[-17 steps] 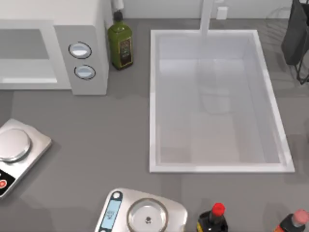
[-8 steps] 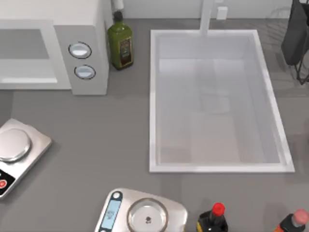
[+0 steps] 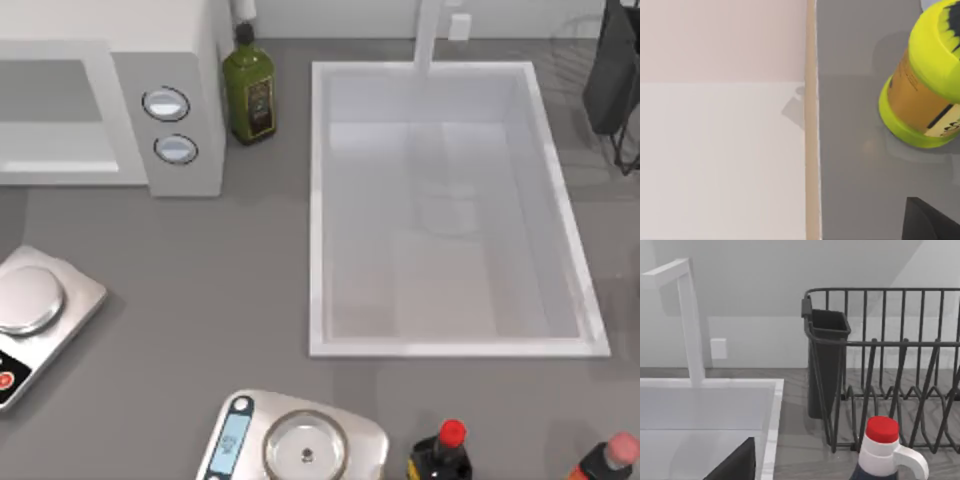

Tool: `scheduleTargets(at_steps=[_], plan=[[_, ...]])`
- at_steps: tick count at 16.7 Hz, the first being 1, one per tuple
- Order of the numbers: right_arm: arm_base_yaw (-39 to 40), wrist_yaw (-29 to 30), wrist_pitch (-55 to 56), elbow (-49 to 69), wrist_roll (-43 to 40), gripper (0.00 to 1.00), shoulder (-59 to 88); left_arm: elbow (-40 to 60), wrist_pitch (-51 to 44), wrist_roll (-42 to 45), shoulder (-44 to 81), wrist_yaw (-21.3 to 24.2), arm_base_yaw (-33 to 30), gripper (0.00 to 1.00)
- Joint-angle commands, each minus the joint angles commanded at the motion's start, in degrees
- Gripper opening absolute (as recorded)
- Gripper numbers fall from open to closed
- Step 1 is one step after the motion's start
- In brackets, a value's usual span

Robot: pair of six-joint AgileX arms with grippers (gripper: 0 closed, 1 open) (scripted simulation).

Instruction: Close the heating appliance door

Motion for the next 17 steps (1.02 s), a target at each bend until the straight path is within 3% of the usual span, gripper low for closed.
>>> scheduleTargets(at_steps=[7,17], plan=[[0.0,0.0,0.0,0.0,0.0,1.0,0.0,-11.62,18.31,0.25,5.79,0.24,0.31,0.0],[0.0,0.0,0.0,0.0,0.0,1.0,0.0,-17.52,22.3,-2.59,2.28,-1.09,-2.56,0.0]])
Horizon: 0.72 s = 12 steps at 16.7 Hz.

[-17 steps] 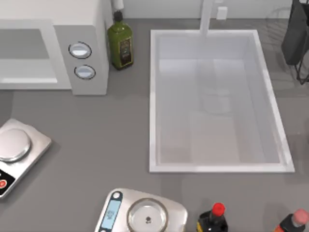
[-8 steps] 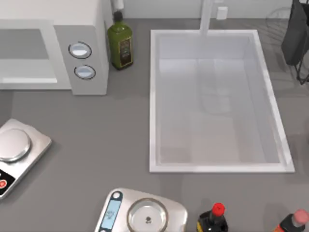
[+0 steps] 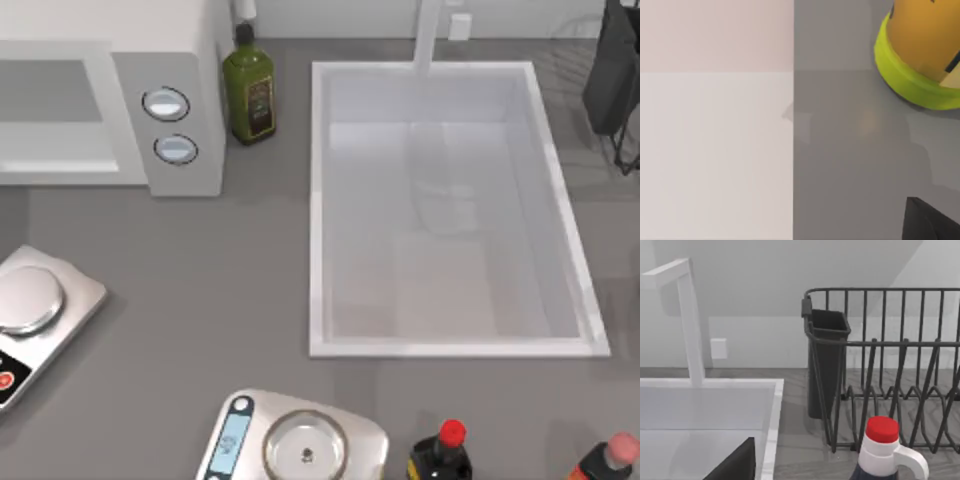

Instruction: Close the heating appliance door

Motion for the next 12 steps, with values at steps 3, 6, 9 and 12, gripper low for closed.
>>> scheduleTargets(at_steps=[3,6,9,12], plan=[[0.0,0.0,0.0,0.0,0.0,1.0,0.0,-8.68,3.48,-4.45,-6.86,-2.15,-4.17,0.0],[0.0,0.0,0.0,0.0,0.0,1.0,0.0,-15.15,6.64,-8.36,-12.69,-3.98,-7.78,0.0],[0.0,0.0,0.0,0.0,0.0,1.0,0.0,-16.42,7.4,-9.31,-13.89,-4.43,-8.66,0.0],[0.0,0.0,0.0,0.0,0.0,1.0,0.0,-16.48,7.28,-9.46,-13.81,-4.38,-8.58,0.0]])
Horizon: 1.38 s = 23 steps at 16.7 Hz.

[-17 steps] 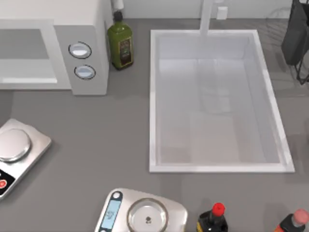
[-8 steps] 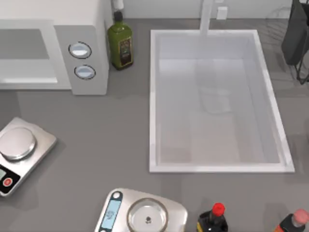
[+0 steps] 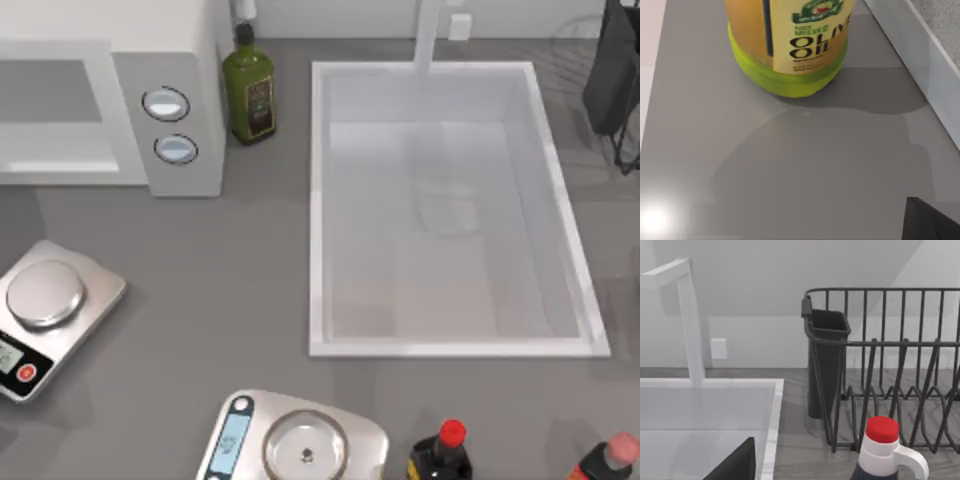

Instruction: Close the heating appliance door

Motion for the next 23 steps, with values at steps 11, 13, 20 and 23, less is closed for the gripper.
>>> scheduleTargets(at_steps=[11,13,20,23], plan=[[0.0,0.0,0.0,0.0,0.0,1.0,0.0,-13.96,4.49,-18.09,-17.59,-12.41,-20.27,0.0],[0.0,0.0,0.0,0.0,0.0,1.0,0.0,-13.96,4.49,-18.09,-17.59,-12.41,-20.27,0.0],[0.0,0.0,0.0,0.0,0.0,1.0,0.0,-12.87,4.51,-24.99,-19.65,-20.39,-29.09,0.0],[0.0,0.0,0.0,0.0,0.0,1.0,0.0,-14.19,4.38,-31.49,-22.01,-27.03,-39.61,0.0]])
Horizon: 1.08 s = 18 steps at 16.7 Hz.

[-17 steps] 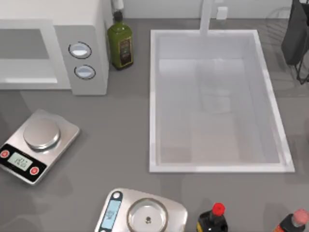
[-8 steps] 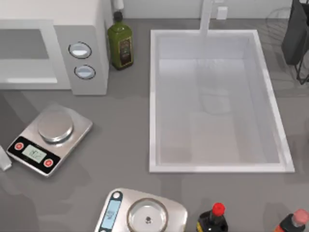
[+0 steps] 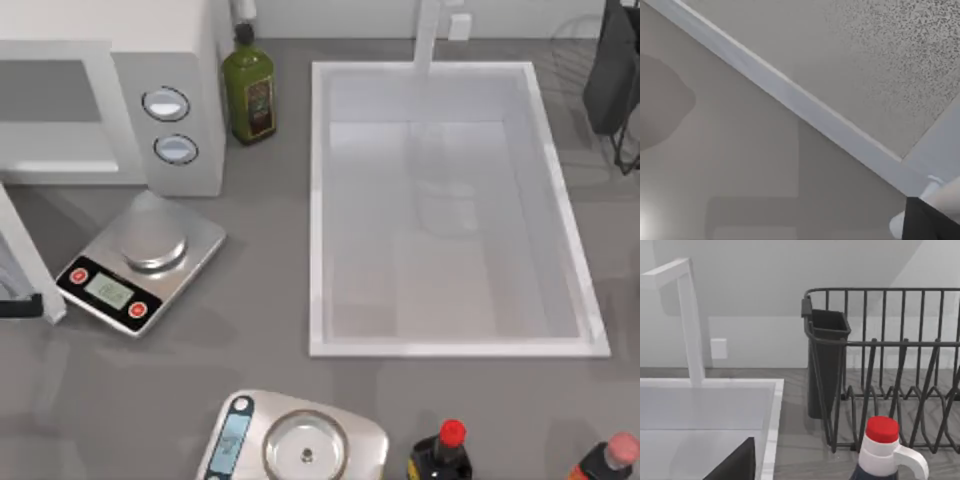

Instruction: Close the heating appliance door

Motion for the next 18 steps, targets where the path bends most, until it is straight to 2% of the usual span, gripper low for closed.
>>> scheduleTargets(at_steps=[3,5,12,18], plan=[[0.0,0.0,0.0,0.0,0.0,1.0,0.0,-1.32,-0.08,-5.91,-2.48,-6.03,-8.18,0.0],[0.0,0.0,0.0,0.0,0.0,1.0,0.0,-1.88,-0.11,-8.16,-3.56,-8.31,-10.64,0.0],[0.0,0.0,0.0,0.0,0.0,1.0,0.0,-0.1,1.02,-8.36,-1.19,-8.35,-10.71,0.0],[0.0,0.0,0.0,0.0,0.0,1.0,0.0,9.52,7.89,-7.96,16.7,-8.04,-10.46,0.0]])
